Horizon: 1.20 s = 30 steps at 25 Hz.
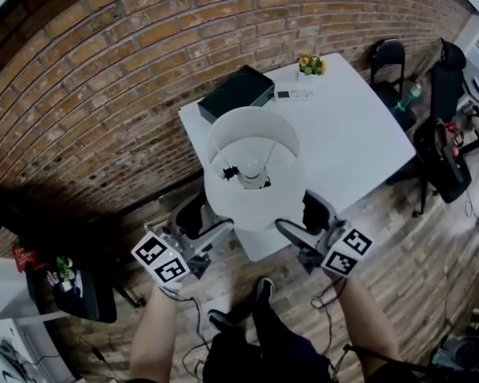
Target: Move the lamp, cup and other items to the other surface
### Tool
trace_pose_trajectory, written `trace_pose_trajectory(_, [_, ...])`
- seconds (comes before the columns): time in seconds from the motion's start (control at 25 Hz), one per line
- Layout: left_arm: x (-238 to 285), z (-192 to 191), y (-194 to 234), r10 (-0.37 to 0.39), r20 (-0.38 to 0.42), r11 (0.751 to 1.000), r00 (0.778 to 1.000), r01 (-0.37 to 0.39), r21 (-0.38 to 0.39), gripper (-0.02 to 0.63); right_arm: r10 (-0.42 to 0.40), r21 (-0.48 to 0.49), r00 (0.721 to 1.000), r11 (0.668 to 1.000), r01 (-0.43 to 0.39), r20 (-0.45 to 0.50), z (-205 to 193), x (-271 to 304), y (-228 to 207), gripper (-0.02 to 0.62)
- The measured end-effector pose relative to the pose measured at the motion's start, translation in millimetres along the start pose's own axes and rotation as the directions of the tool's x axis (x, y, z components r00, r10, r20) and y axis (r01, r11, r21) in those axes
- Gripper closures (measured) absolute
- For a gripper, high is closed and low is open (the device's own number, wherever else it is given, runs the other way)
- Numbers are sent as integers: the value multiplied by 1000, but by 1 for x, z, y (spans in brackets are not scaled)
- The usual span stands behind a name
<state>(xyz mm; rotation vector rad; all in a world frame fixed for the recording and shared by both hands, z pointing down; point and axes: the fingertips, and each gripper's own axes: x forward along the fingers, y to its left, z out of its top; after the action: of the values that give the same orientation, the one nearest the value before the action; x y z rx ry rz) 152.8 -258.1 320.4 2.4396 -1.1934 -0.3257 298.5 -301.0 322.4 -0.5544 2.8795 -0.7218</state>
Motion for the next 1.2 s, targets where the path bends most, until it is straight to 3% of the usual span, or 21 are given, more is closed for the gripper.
trace_pose_trajectory(0.52, [-30,-11,-33,10,-94,1000,996,-12,-18,218,-143,13,990,990,143,-7,-24,-34,30,195])
trace_pose_trajectory(0.64, [-58,-25,-36,67,-138,998,988,-67,4,218,-182,-31,982,983,180,-57,-44,-42,50,219])
trace_pose_trajectory(0.72, [-86,-36,-25,156,-164,988,974,-156,12,218,-207,-98,972,976,196,-114,-65,-37,66,254])
trace_pose_trajectory(0.84, [-142,-56,-3,308,-181,949,934,-314,-9,222,-223,-168,955,967,191,-194,-105,-19,95,303])
trace_pose_trajectory(1.0, [-229,-84,15,448,-226,887,865,-463,-14,244,-222,-187,936,967,174,-273,-155,15,136,338])
trace_pose_trajectory(1.2, [-338,-109,23,609,-297,779,735,-624,52,359,-194,-233,914,966,114,-357,-208,60,194,376])
